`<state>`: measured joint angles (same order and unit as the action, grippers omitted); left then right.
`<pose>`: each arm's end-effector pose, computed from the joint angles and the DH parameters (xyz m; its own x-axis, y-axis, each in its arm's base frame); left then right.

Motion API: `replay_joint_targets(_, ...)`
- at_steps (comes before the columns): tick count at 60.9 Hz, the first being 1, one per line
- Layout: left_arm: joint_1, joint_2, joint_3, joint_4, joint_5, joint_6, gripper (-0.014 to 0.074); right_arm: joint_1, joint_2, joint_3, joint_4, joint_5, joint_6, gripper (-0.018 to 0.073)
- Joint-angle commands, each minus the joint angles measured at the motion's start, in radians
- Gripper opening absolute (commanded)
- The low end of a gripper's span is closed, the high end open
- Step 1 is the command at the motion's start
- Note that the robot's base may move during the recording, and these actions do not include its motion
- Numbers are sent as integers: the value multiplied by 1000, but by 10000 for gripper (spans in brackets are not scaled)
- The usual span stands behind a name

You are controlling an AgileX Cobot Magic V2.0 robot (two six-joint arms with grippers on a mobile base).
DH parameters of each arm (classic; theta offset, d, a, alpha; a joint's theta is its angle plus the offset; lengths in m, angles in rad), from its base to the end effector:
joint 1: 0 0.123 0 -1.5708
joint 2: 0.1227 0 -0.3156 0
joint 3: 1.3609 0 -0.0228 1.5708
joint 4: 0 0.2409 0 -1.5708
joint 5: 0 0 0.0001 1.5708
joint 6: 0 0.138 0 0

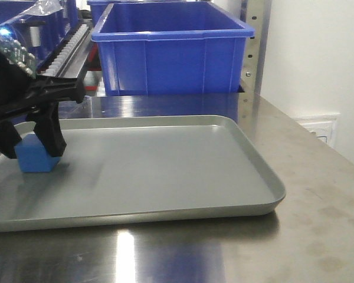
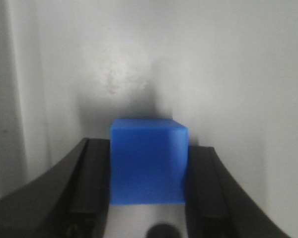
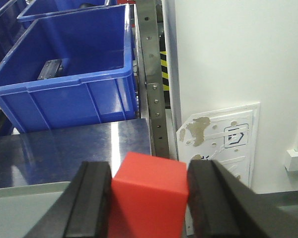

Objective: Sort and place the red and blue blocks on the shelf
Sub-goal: 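Lower the left gripper around the blue cube and close it, then lift the blue cube off the tray with the left gripper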

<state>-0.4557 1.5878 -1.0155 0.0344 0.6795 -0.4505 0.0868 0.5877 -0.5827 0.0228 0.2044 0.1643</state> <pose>0.2906 -0.1391 0.2166 -0.9296 -0.0022 -0.3686 0.0550 0.9880 -0.1445 0.1353 0.0124 0.3544 -0.1362 0.1744 -0.9752 -0.0672 0.9805 0.1847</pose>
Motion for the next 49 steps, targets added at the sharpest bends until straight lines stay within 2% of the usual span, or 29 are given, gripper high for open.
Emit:
replay_joint_targets(1, -8, -70, -32, 26, -54, -11, 122, -6, -3, -26, -10, -95, -5, 48)
replay_joint_targets(23, 18, -247, -32, 107, -193, -11, 122, -6, -3, -26, -10, -95, -5, 48)
replay_joint_targets(41, 148, -424, -32, 133, -216, -9, 122, -6, -3, -26, -10, -95, -5, 48)
replay_joint_targets(49, 201, -498, -30, 176, -205, -9, 122, -6, -3, -26, -10, -95, -5, 48)
